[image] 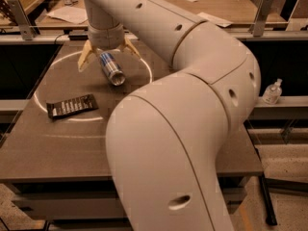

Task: Place redbull can upright

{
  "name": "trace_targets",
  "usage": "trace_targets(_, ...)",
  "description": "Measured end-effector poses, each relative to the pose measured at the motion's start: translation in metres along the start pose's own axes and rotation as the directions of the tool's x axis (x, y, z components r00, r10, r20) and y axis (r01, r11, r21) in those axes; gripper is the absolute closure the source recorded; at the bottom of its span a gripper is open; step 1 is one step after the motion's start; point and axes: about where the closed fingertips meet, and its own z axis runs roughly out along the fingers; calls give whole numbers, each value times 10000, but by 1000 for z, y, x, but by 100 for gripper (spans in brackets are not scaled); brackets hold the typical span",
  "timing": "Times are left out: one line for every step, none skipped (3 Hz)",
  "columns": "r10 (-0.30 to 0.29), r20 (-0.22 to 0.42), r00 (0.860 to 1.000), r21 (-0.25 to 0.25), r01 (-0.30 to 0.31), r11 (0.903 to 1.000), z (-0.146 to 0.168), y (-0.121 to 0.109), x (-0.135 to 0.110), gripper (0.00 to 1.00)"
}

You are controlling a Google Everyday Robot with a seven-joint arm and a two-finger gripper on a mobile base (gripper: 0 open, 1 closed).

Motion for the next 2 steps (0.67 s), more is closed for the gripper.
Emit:
trace_targets(13,-63,10000,61,-13,10000,9,8,-2,0)
trace_targets(-377,-145,9992,7,377,9993,17,16,-7,0)
